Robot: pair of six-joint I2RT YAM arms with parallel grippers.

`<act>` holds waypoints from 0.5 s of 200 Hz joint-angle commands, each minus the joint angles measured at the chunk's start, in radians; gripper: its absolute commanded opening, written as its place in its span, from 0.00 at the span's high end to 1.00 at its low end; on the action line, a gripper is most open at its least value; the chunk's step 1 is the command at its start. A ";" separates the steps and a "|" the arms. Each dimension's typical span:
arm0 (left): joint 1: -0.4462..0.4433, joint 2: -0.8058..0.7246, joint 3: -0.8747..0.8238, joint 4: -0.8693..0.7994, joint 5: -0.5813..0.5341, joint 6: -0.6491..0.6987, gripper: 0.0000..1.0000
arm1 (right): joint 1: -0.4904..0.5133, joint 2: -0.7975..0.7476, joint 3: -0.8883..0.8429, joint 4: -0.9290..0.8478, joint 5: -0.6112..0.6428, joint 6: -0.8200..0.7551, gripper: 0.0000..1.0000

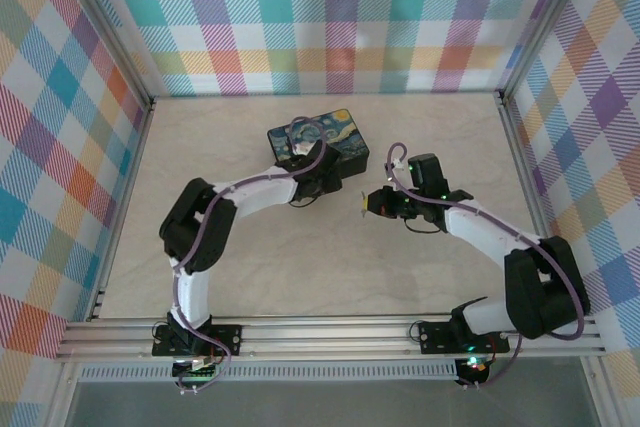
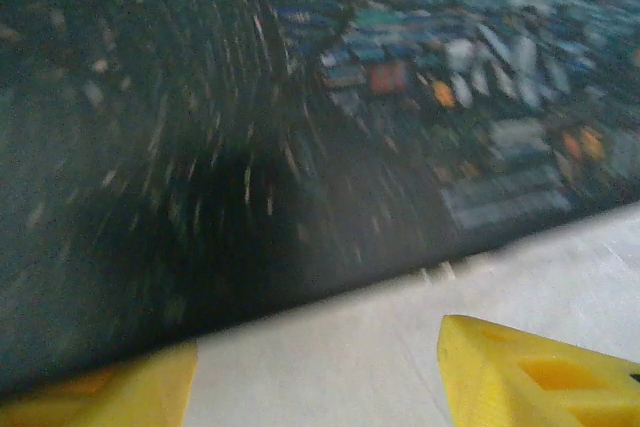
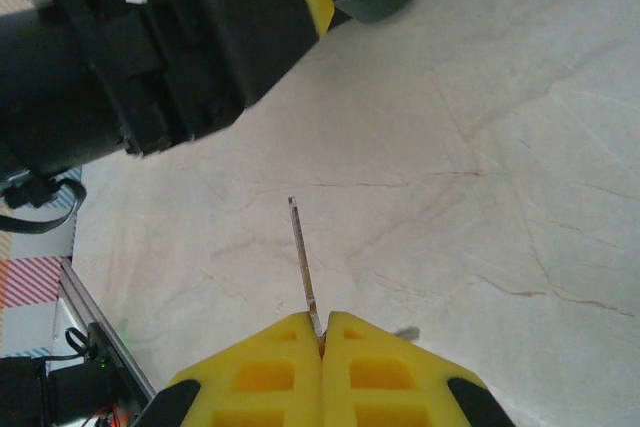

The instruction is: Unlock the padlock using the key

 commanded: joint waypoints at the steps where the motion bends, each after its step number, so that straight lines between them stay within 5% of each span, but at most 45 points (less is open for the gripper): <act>1: -0.010 0.067 0.058 0.053 -0.080 -0.042 0.35 | -0.036 0.034 0.012 -0.011 -0.034 -0.019 0.98; 46: -0.032 0.153 0.106 0.124 -0.138 -0.058 0.38 | -0.071 0.050 -0.006 0.031 -0.085 -0.014 0.98; 100: -0.076 0.190 0.187 0.026 -0.337 -0.032 0.45 | -0.073 0.039 -0.023 0.064 -0.137 -0.016 0.97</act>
